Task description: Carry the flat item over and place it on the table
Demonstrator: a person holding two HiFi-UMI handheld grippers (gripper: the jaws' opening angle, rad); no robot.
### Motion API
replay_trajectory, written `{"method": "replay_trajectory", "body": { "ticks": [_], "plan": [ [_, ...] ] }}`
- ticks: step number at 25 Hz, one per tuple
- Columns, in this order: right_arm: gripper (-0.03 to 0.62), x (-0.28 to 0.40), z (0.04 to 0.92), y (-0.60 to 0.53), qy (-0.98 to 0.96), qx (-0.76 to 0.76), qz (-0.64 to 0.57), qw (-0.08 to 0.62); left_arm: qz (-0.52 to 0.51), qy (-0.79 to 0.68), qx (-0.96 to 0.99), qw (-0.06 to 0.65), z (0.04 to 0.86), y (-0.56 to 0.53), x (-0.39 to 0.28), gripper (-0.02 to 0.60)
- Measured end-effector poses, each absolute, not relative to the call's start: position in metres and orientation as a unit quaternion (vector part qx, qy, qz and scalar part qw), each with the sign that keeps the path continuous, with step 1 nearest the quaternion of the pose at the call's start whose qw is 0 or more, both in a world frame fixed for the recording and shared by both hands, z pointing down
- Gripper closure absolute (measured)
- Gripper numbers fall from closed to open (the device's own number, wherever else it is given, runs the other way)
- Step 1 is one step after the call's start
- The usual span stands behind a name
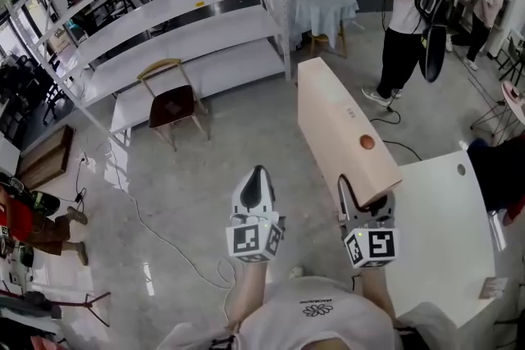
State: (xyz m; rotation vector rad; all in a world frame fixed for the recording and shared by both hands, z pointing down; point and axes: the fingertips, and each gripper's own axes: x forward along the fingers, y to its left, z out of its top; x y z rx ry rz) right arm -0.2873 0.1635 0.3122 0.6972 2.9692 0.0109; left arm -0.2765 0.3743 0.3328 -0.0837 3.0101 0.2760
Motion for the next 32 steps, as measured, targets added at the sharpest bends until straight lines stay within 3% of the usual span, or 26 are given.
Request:
{"method": "replay_trajectory", "body": {
  "ticks": [7,14,22,32],
  "plan": [
    [0.306,-0.270,0.325,0.086,0.989,0.128,0.020,0.071,0.068,0.987,-0.119,0.088,0.334,0.301,-0.301,0.560],
    [0.306,-0.207,0.313,-0.026,0.993,-0.042,0.033,0.109,0.049,0.946,-0.302,0.104,0.320,0.147,-0.308,0.560],
    [0.307,-0.059,0.333,-0.162,0.948,-0.302,0.030,0.096,0.051,0.832,-0.542,0.104,0.322,-0.059,-0.223,0.560],
    [0.307,0.071,0.330,-0.209,0.850,-0.510,0.042,0.124,0.062,0.717,-0.687,0.103,0.319,-0.173,-0.132,0.560]
  ]
}}
